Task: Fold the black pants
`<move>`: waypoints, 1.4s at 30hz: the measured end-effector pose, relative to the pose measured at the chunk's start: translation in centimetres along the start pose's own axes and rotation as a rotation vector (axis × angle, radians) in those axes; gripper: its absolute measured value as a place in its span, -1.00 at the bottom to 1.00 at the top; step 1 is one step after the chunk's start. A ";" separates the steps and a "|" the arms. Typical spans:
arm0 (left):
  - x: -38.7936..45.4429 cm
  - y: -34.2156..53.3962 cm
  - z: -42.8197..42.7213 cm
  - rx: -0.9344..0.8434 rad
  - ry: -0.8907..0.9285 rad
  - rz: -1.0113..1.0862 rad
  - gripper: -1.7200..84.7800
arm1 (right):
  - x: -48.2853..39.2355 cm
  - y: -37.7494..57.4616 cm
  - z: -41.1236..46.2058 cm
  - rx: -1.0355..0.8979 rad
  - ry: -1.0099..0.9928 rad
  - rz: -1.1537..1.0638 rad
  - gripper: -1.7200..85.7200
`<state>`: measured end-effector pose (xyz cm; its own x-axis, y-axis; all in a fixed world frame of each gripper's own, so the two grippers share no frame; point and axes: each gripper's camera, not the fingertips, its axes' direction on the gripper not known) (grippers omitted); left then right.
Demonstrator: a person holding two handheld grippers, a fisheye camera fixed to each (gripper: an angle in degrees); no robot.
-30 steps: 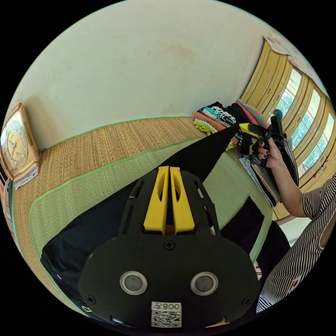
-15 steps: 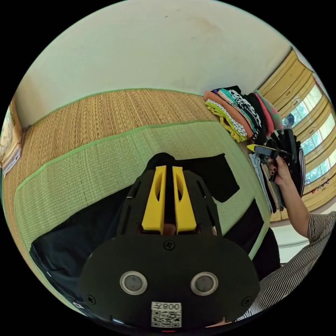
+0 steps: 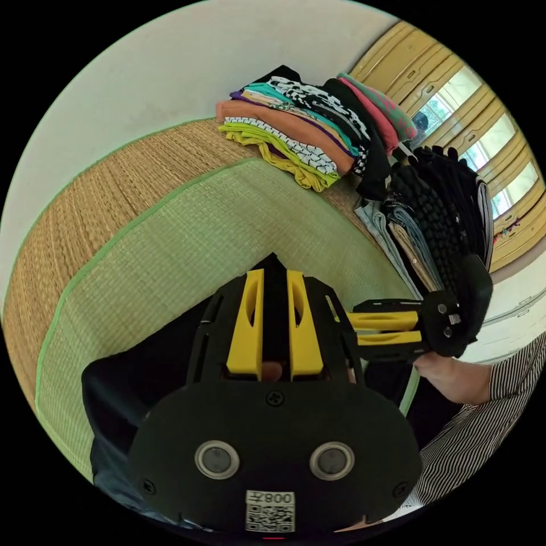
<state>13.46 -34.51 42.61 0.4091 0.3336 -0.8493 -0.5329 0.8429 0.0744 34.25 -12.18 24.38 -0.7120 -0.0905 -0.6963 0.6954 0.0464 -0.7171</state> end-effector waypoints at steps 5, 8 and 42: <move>0.3 -1.9 3.4 -0.089 -0.095 0.032 -0.90 | -0.3 0.7 0.2 0.000 -0.010 -0.032 -0.93; 0.1 -1.9 2.8 -0.028 -0.037 0.017 -0.92 | -0.2 1.3 -0.1 -0.007 -0.029 -0.042 -0.95; 2.2 -2.8 11.6 0.035 -0.037 -0.036 -0.83 | 6.2 11.1 -3.2 0.020 -0.048 0.055 -0.80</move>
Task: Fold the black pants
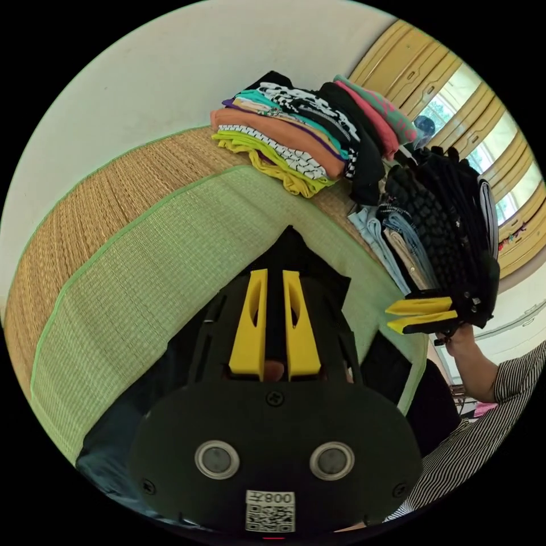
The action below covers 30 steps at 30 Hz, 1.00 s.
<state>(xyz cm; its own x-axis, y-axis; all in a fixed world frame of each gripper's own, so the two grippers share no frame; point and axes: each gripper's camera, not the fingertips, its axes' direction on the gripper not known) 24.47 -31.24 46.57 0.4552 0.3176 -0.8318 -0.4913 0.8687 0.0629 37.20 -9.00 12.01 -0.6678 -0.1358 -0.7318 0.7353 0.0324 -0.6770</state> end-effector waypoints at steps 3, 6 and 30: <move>0.1 -0.4 1.8 -0.027 0.007 -0.019 -0.85 | 0.2 -3.2 1.0 0.047 0.047 -0.041 -0.81; 0.4 -0.8 4.0 -0.087 -0.043 -0.014 -0.88 | 0.5 -5.6 3.3 0.001 0.069 -0.069 -0.85; 10.0 12.7 3.3 -0.132 0.236 0.214 -0.78 | -0.9 7.1 1.3 -0.085 -0.077 0.078 -0.75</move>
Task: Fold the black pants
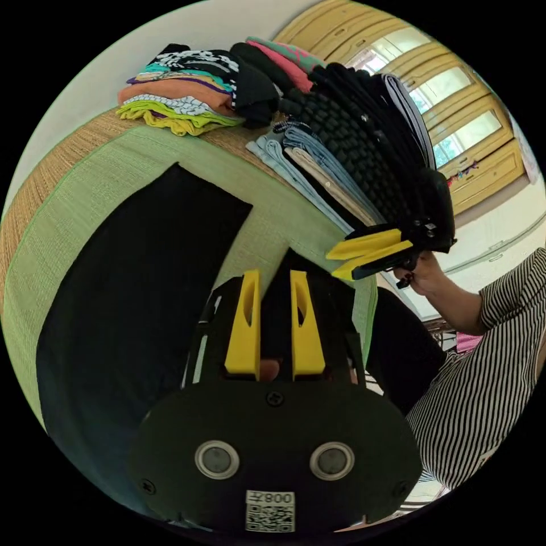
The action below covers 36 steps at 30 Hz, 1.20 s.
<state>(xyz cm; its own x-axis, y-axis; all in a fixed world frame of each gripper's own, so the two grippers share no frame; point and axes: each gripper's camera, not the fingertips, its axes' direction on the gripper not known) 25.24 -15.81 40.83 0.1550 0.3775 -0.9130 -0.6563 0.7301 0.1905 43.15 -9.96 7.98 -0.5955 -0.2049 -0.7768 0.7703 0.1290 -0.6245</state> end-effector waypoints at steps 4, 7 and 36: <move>2.2 0.7 1.7 -0.106 -0.086 0.021 -0.80 | -1.4 2.1 1.2 -0.070 0.056 0.013 -0.75; 3.3 1.9 1.8 -0.125 -0.176 0.026 -0.87 | -2.6 2.2 2.2 -0.083 0.117 -0.002 -0.78; 7.0 25.5 -15.8 0.171 -0.065 -0.356 -0.89 | -6.0 -1.2 2.2 -0.043 0.068 0.060 -0.94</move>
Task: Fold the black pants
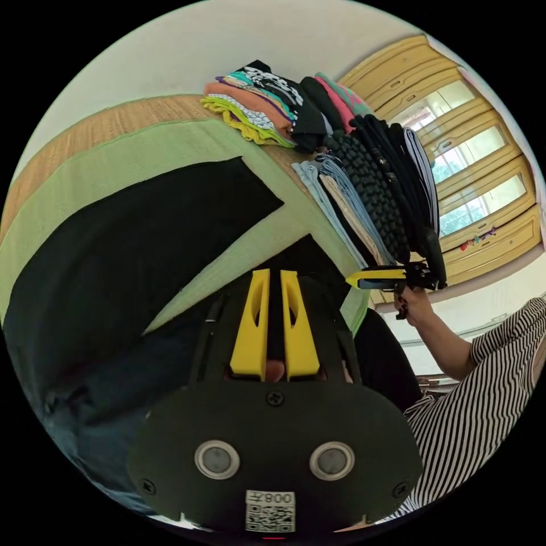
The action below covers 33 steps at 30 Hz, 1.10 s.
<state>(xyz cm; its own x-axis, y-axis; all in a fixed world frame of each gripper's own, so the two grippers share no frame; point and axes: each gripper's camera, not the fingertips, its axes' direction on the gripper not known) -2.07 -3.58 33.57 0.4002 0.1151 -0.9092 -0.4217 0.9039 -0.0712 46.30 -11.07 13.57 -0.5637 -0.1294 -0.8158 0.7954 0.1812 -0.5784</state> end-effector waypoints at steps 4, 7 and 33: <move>-4.5 9.4 -7.6 0.059 -0.115 -0.241 -0.89 | -3.5 -1.7 -0.2 0.007 -0.007 -0.086 -0.94; -8.0 16.0 -13.5 0.148 -0.208 -0.438 -0.89 | -8.9 -4.9 0.5 0.018 -0.057 -0.247 -0.95; -26.0 29.3 -38.6 0.228 -0.613 -0.685 -0.90 | -47.6 -30.7 17.3 -0.076 0.271 -0.929 -0.95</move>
<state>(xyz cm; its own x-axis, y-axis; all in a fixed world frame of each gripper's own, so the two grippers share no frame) -56.22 3.98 39.26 0.8868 -0.3326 -0.3210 0.2066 0.9064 -0.3684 52.54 -27.31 70.20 -0.9997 -0.0257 -0.0004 -0.0043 0.1840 -0.9829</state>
